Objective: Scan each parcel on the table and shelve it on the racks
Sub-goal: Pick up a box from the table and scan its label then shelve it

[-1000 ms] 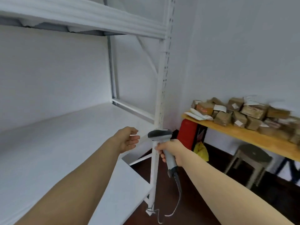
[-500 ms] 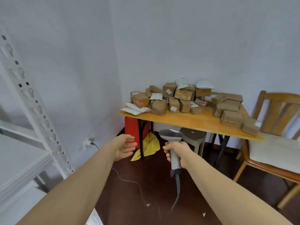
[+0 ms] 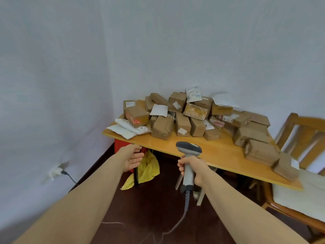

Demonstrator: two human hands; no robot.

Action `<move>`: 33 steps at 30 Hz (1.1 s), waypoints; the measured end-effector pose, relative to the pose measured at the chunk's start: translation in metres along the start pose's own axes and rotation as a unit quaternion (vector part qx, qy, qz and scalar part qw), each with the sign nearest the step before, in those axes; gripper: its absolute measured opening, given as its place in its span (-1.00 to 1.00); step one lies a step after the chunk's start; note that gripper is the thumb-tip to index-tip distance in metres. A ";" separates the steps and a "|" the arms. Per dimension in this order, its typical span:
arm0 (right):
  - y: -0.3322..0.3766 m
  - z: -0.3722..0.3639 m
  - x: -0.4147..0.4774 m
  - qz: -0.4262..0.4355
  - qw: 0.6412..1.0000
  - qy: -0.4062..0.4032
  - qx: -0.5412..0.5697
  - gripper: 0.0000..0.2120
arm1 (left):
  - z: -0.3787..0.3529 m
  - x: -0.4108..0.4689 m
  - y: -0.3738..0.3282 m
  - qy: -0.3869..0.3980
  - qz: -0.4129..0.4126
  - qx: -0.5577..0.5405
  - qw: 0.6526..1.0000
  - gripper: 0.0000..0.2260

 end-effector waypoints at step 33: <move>0.132 -0.311 0.431 -0.159 0.967 0.197 -0.042 -0.56 | -0.077 0.375 -0.173 -0.244 0.008 -0.029 0.969 -0.52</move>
Point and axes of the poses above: each hand's wrist, its own x-axis towards the middle knuckle, its own z-axis out of the back of the hand, y = z × x, the point moved 7 cm from there along x, towards the middle knuckle, and after that the axes turned 14 degrees about -y, right-handed, at the moved point
